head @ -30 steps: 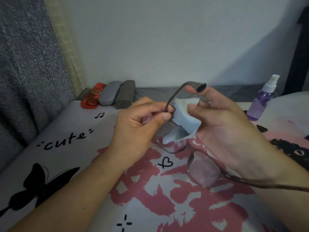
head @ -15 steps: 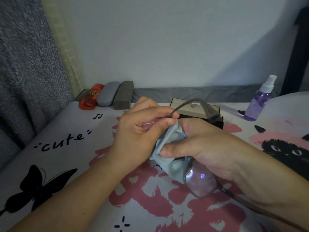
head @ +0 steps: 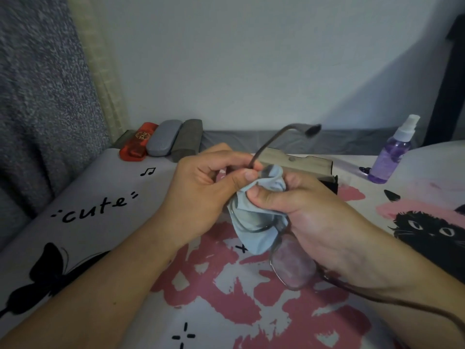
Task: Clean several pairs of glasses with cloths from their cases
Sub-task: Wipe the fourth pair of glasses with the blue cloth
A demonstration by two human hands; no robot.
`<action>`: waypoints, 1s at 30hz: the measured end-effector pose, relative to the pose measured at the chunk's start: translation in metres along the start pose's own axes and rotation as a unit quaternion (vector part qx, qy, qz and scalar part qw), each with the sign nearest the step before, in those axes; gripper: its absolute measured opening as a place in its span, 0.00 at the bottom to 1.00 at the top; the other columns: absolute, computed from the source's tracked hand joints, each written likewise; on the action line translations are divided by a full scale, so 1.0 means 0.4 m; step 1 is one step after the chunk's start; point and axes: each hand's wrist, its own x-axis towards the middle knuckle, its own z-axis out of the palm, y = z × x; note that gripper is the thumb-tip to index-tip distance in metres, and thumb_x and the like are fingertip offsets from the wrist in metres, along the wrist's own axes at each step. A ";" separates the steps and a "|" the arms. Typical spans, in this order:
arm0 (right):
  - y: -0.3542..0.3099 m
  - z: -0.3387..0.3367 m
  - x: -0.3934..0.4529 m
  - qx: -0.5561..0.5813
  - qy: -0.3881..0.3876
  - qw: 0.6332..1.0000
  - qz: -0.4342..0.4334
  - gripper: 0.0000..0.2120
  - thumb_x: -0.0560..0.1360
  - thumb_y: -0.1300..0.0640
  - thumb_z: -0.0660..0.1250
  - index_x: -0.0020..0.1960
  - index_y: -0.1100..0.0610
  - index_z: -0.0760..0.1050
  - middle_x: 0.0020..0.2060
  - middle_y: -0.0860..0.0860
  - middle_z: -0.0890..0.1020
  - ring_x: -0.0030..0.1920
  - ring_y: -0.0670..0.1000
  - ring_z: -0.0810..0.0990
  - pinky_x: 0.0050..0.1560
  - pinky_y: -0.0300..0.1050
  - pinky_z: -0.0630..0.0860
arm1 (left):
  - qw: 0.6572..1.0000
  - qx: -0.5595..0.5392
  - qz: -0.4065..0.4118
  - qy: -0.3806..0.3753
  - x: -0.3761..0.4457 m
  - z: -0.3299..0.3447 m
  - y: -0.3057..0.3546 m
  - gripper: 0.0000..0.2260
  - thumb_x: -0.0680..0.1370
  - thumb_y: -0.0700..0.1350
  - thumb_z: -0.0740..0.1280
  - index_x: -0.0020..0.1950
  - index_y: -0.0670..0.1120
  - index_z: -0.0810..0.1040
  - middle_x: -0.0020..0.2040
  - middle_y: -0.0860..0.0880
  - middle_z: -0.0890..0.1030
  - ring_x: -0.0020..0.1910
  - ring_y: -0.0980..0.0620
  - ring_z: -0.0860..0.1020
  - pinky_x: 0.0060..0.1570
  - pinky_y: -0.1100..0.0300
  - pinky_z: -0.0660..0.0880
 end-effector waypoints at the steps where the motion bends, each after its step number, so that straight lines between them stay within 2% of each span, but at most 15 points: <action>1: -0.007 -0.005 -0.004 -0.005 -0.016 1.000 0.011 0.11 0.76 0.63 0.71 0.58 0.62 0.82 0.55 0.60 0.85 0.58 0.57 0.85 0.64 0.54 0.77 | 1.000 0.005 0.007 0.001 -0.001 0.001 0.001 0.07 0.76 0.43 0.72 0.54 0.50 0.85 0.44 0.43 0.82 0.42 0.39 0.80 0.45 0.44 0.78; 4: -0.022 -0.016 -0.015 -0.047 -0.106 0.990 0.077 0.08 0.73 0.67 0.71 0.52 0.64 0.81 0.50 0.63 0.85 0.50 0.58 0.85 0.52 0.47 0.80 | 1.000 0.003 0.009 -0.007 -0.004 0.008 -0.005 0.07 0.76 0.41 0.72 0.54 0.48 0.84 0.43 0.46 0.81 0.40 0.45 0.79 0.43 0.55 0.77; 6: -0.018 -0.012 -0.016 -0.061 -0.133 0.984 0.098 0.09 0.72 0.69 0.73 0.52 0.64 0.82 0.46 0.60 0.86 0.47 0.55 0.85 0.49 0.45 0.79 | 1.000 0.000 -0.005 -0.027 -0.009 0.020 -0.005 0.08 0.76 0.39 0.73 0.53 0.49 0.85 0.43 0.47 0.81 0.41 0.48 0.79 0.44 0.60 0.76; 9: -0.007 0.002 -0.013 -0.034 -0.101 0.989 0.101 0.17 0.65 0.66 0.77 0.54 0.64 0.82 0.45 0.58 0.85 0.48 0.55 0.85 0.52 0.47 0.80 | 0.999 0.001 -0.012 -0.033 -0.013 0.035 -0.002 0.07 0.76 0.38 0.72 0.49 0.49 0.86 0.43 0.47 0.81 0.41 0.47 0.79 0.44 0.58 0.77; 12: -0.010 0.005 -0.012 0.008 -0.050 0.992 0.112 0.19 0.63 0.65 0.77 0.54 0.64 0.83 0.44 0.59 0.86 0.45 0.56 0.86 0.48 0.47 0.82 | 0.999 -0.015 -0.026 -0.034 -0.010 0.043 0.001 0.07 0.77 0.37 0.71 0.49 0.49 0.85 0.43 0.45 0.80 0.43 0.44 0.80 0.45 0.54 0.78; 15: -0.014 -0.005 -0.009 0.051 -0.003 0.993 0.104 0.20 0.65 0.65 0.75 0.57 0.63 0.82 0.51 0.62 0.86 0.51 0.61 0.86 0.56 0.55 0.81 | 0.998 -0.037 -0.046 -0.029 -0.007 0.048 -0.002 0.07 0.76 0.37 0.71 0.49 0.48 0.85 0.44 0.42 0.81 0.44 0.45 0.80 0.49 0.55 0.78; 18: -0.014 -0.010 -0.005 0.064 0.017 0.995 0.081 0.19 0.66 0.63 0.75 0.57 0.63 0.83 0.50 0.60 0.86 0.49 0.58 0.86 0.50 0.50 0.82 | 0.996 -0.067 -0.064 -0.009 -0.004 0.043 -0.004 0.06 0.75 0.38 0.72 0.49 0.47 0.86 0.44 0.42 0.82 0.45 0.46 0.81 0.50 0.55 0.79; 21: -0.014 -0.007 -0.003 0.063 0.028 0.995 0.077 0.14 0.70 0.62 0.74 0.55 0.62 0.84 0.50 0.62 0.86 0.47 0.59 0.86 0.47 0.50 0.82 | 0.995 -0.070 -0.068 -0.003 -0.005 0.028 -0.004 0.05 0.75 0.40 0.72 0.49 0.47 0.86 0.44 0.44 0.83 0.45 0.47 0.82 0.50 0.55 0.79; 23: -0.015 -0.004 -0.006 0.041 0.041 0.996 0.069 0.10 0.72 0.60 0.74 0.52 0.62 0.85 0.47 0.62 0.86 0.43 0.58 0.86 0.39 0.46 0.82 | 0.995 -0.066 -0.068 -0.001 -0.009 0.019 -0.004 0.05 0.75 0.42 0.72 0.50 0.47 0.85 0.43 0.48 0.83 0.44 0.50 0.81 0.48 0.59 0.79; 25: -0.017 -0.008 -0.010 0.021 0.053 0.997 0.059 0.06 0.74 0.59 0.72 0.48 0.61 0.85 0.44 0.62 0.87 0.40 0.57 0.86 0.36 0.45 0.82 | 0.997 -0.051 -0.064 0.008 -0.010 0.011 -0.003 0.05 0.75 0.43 0.72 0.50 0.47 0.85 0.43 0.49 0.83 0.42 0.49 0.80 0.45 0.60 0.77; 27: -0.020 -0.022 -0.013 0.012 0.041 0.998 0.049 0.06 0.74 0.59 0.72 0.45 0.59 0.86 0.43 0.61 0.87 0.41 0.57 0.86 0.40 0.47 0.82 | 0.998 -0.021 -0.051 0.034 -0.005 -0.003 0.000 0.05 0.75 0.43 0.71 0.50 0.48 0.85 0.44 0.48 0.83 0.44 0.50 0.81 0.48 0.61 0.77; 30: -0.020 -0.045 -0.013 -0.058 0.006 0.998 0.038 0.10 0.68 0.56 0.73 0.47 0.58 0.87 0.46 0.59 0.87 0.47 0.57 0.87 0.52 0.52 0.82 | 0.995 -0.007 -0.041 0.089 0.011 -0.040 0.005 0.06 0.75 0.45 0.70 0.50 0.52 0.85 0.45 0.54 0.83 0.47 0.56 0.81 0.53 0.63 0.78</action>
